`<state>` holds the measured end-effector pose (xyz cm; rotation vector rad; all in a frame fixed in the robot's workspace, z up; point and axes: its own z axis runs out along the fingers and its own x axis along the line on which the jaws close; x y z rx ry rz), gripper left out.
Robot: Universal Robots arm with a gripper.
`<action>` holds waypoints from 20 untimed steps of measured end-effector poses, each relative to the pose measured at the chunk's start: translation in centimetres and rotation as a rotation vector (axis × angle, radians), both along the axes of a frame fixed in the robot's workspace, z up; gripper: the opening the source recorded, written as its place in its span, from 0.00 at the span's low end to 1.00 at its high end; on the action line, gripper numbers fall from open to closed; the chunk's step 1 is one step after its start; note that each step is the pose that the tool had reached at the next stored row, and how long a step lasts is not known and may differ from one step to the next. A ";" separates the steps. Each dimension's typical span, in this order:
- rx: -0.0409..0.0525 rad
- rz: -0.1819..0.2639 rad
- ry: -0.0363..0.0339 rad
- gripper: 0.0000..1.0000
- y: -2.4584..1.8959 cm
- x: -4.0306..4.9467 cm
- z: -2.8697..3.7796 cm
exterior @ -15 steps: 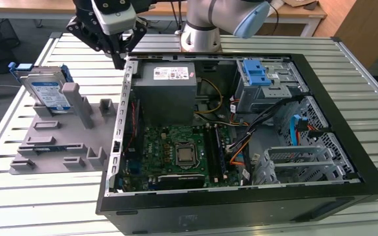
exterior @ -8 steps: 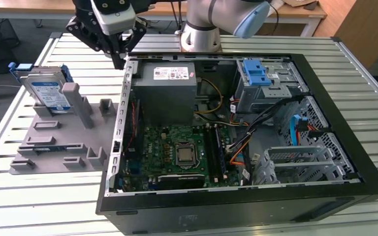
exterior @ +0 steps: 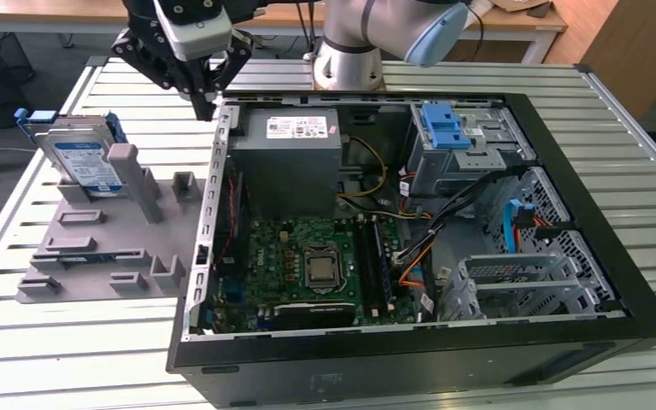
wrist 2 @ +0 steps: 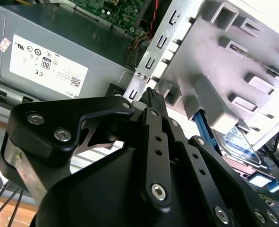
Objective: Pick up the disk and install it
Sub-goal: 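Reach for the disk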
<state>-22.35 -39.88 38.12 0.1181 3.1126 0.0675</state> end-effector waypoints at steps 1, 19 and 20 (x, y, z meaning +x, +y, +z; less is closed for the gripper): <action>0.0001 0.000 -0.0001 0.11 0.00 -0.04 -0.01; 0.0001 0.000 -0.0001 0.11 0.00 -0.73 -0.01; 0.0001 0.000 -0.0001 0.11 0.00 -0.73 -0.01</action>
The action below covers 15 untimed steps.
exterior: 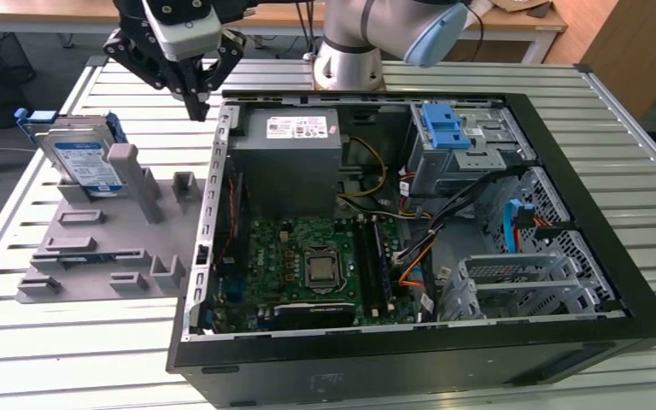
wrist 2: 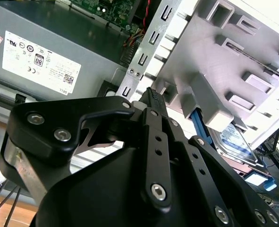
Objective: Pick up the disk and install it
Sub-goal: 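Reach for the disk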
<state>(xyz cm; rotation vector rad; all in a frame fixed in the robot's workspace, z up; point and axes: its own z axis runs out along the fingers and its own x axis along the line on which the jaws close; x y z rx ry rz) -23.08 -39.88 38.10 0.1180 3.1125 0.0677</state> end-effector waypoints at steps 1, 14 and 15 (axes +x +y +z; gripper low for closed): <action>-0.0001 0.000 0.0001 0.11 0.00 0.00 0.00; -0.0001 0.000 0.0001 0.11 0.46 -0.66 0.01; 0.0000 0.000 0.0000 0.11 0.56 -0.82 0.00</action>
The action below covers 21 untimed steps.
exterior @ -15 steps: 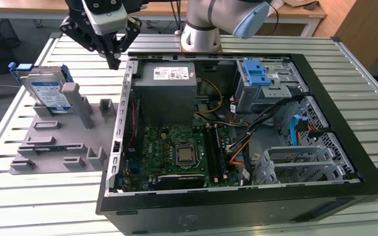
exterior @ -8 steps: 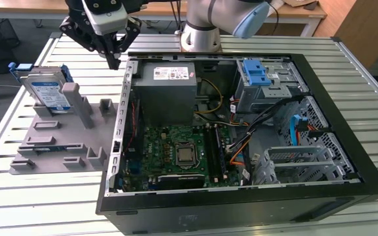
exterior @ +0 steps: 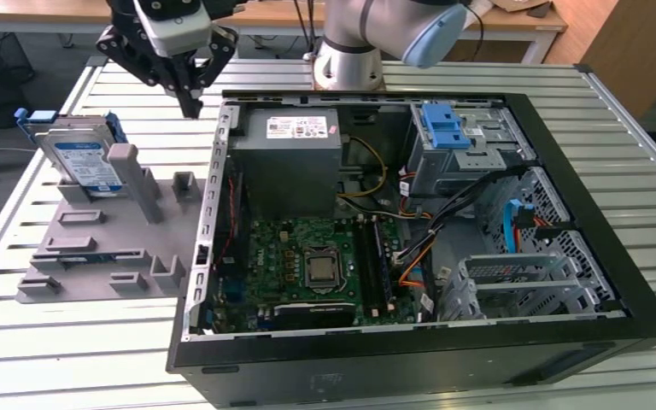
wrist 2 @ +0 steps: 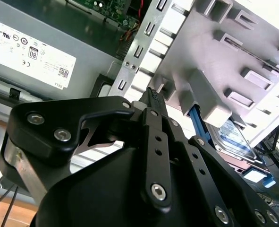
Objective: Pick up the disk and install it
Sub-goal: 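Reach for the disk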
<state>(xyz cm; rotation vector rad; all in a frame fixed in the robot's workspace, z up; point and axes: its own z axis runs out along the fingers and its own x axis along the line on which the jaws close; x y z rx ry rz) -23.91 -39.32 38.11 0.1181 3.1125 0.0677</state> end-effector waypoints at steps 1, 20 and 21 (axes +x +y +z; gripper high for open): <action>0.0000 0.000 0.0000 0.11 0.07 -0.21 0.00; 0.0000 0.000 0.0000 0.11 0.17 -2.14 -0.14; 0.0000 0.000 0.0000 0.11 0.17 -2.15 -0.15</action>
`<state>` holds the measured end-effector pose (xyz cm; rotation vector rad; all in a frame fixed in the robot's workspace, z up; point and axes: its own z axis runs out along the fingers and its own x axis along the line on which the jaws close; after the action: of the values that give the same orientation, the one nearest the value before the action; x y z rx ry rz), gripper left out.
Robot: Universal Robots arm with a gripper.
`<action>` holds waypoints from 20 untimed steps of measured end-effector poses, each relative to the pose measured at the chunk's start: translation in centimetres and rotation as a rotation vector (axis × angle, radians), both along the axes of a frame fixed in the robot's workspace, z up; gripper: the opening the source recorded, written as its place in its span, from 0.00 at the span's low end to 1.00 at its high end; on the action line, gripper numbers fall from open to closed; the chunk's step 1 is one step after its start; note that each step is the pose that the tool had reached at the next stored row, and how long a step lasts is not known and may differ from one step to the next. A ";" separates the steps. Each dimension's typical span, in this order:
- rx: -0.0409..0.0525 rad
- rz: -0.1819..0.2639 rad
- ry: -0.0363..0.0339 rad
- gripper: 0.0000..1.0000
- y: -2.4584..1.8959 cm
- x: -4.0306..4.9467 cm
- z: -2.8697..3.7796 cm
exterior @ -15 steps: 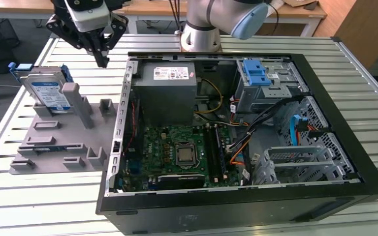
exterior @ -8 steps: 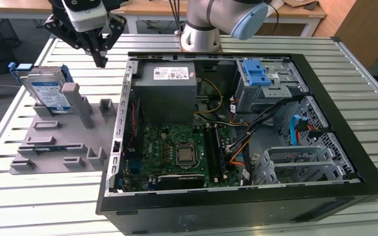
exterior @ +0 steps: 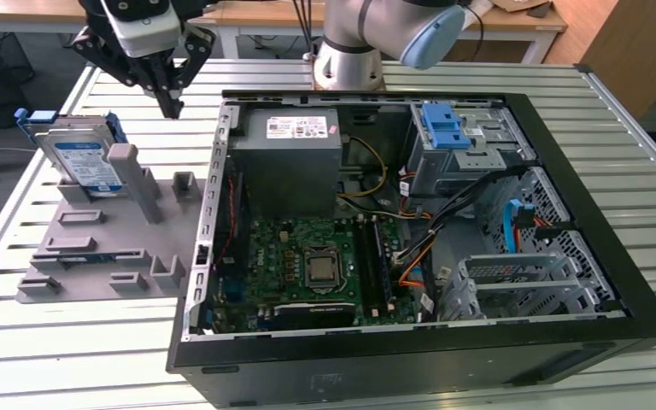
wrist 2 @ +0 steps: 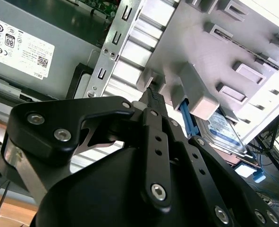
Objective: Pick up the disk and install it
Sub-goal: 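Reach for the disk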
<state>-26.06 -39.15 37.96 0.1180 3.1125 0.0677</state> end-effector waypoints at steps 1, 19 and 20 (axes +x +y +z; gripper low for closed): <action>0.0000 0.000 0.0000 0.11 0.00 -0.02 -0.01; 0.0000 0.000 0.0000 0.11 0.01 -0.47 -0.18; -0.0001 0.000 0.0000 0.11 0.01 -0.49 -0.19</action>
<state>-26.55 -39.14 37.77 0.1179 3.1125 0.0676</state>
